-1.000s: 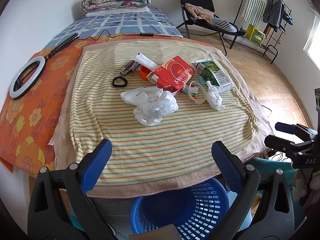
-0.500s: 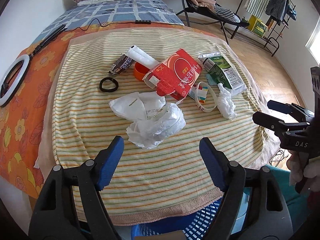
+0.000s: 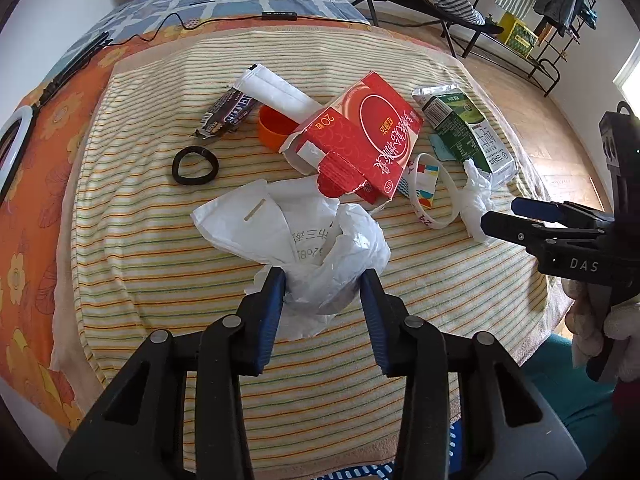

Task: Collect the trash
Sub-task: 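Grasp the white plastic bag with the left tool while the right tool grasps crumpled tissue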

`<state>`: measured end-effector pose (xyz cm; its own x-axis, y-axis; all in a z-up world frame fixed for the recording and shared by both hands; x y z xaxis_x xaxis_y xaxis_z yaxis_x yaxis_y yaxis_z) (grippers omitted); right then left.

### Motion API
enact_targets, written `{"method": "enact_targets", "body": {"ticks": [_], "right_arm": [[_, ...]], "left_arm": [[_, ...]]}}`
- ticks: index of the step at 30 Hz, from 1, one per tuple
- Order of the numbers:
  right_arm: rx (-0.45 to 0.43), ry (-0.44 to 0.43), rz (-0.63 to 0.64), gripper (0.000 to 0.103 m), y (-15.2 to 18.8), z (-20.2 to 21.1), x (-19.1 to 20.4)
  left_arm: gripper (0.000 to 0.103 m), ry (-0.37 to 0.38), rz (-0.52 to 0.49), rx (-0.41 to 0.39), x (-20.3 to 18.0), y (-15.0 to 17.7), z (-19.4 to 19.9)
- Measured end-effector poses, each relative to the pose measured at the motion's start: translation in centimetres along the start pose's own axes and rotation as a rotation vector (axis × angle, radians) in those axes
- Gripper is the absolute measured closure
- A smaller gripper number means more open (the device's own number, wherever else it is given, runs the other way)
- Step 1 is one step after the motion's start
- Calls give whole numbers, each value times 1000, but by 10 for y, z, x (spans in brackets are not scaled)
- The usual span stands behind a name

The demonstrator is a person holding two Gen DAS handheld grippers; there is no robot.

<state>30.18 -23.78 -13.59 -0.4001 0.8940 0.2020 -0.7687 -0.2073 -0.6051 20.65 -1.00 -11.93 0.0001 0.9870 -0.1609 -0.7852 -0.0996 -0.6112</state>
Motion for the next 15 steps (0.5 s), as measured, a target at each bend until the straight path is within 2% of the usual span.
{"method": "enact_targets", "body": {"ticks": [4, 10, 13, 15], "right_arm": [[47, -3, -25, 23, 7, -16, -3], [49, 20, -20, 25, 5, -28, -5], [58, 7, -32, 32, 6, -36, -6], [77, -14, -61, 40, 10, -42, -8]], "left_arm": [[67, 4, 21, -4, 8, 1, 5], [70, 14, 26, -28, 10, 2, 20], [70, 12, 15, -37, 9, 5, 26], [70, 9, 11, -41, 10, 8, 30]]}}
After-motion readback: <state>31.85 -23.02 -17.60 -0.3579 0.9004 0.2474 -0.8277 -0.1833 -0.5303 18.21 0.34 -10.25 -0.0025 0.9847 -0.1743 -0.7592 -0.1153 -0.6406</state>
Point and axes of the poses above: each gripper's, at about its wrist camera, not at the fingertips, and z roughly against the way its jaws point, x to its left, y to its underside, the point moved 6 cm from there along -z, roughly the way its jaws point, and after that the axes turned 13 degrees about -x, right-handed, at the moved point
